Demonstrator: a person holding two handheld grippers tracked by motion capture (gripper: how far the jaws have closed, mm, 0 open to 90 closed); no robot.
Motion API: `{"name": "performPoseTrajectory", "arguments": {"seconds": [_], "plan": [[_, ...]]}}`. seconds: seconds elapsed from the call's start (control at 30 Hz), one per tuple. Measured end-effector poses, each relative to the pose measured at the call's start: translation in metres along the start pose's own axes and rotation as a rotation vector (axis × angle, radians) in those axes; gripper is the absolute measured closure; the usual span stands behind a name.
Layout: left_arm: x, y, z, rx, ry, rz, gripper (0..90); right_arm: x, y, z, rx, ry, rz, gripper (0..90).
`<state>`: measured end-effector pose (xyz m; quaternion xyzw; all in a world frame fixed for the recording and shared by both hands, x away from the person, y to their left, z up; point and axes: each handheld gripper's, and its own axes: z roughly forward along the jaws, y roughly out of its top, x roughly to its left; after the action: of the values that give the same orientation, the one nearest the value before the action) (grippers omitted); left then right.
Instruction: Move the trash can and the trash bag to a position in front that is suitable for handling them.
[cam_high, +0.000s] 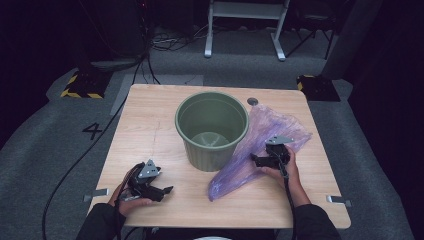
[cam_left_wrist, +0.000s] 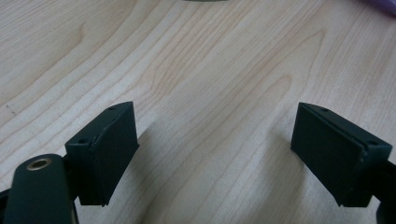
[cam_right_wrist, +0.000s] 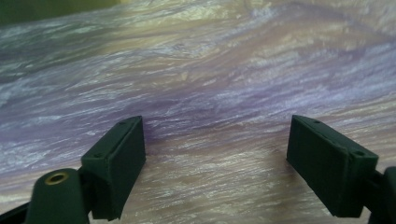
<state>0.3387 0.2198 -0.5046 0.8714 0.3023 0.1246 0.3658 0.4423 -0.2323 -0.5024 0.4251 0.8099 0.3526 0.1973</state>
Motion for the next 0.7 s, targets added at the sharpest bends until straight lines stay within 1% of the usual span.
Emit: {"name": "performPoseTrajectory", "arguments": {"seconds": [0.03, 0.1, 0.13, 0.2, 0.3, 0.37, 0.47, 0.5, 0.53, 0.6, 0.7], "plan": [[0.000, -0.001, -0.001, 0.002, 0.003, -0.003, 14.2, -0.001, 0.000, 0.001, -0.002, 0.007, 0.013, 19.4], [-0.001, -0.001, -0.002, 0.003, 0.005, -0.003, 14.2, -0.004, 0.001, 0.003, -0.005, 0.019, 0.009, 21.6], [-0.001, -0.002, -0.002, 0.004, 0.006, -0.004, 14.2, -0.004, 0.002, 0.003, -0.011, 0.018, 0.006, 27.2], [-0.002, -0.003, -0.002, 0.000, 0.007, -0.008, 14.2, -0.004, 0.002, 0.003, -0.033, 0.037, -0.001, 43.5], [-0.003, -0.003, -0.003, 0.001, 0.008, -0.012, 14.2, -0.004, 0.002, 0.002, -0.047, 0.037, 0.003, 63.0], [-0.003, -0.003, -0.003, 0.000, 0.008, -0.012, 14.2, -0.005, 0.002, 0.001, -0.049, 0.037, 0.010, 73.2], [-0.003, -0.003, -0.003, 0.000, 0.008, -0.013, 14.2, -0.008, 0.001, 0.001, -0.049, 0.036, 0.018, 85.2], [-0.003, -0.003, -0.003, 0.000, 0.008, -0.013, 14.2, -0.009, 0.001, 0.001, -0.051, 0.036, 0.025, 87.6], [-0.003, -0.003, -0.003, 0.000, 0.008, -0.013, 14.2, -0.010, 0.001, 0.001, -0.051, 0.041, 0.028, 88.3], [-0.002, -0.003, -0.003, 0.001, 0.005, -0.009, 14.2, -0.011, 0.000, 0.000, -0.053, 0.033, 0.024, 89.5], [-0.002, -0.003, -0.003, 0.001, 0.004, -0.009, 14.2, -0.014, 0.000, -0.006, -0.082, 0.054, 0.040, 90.0]]}}
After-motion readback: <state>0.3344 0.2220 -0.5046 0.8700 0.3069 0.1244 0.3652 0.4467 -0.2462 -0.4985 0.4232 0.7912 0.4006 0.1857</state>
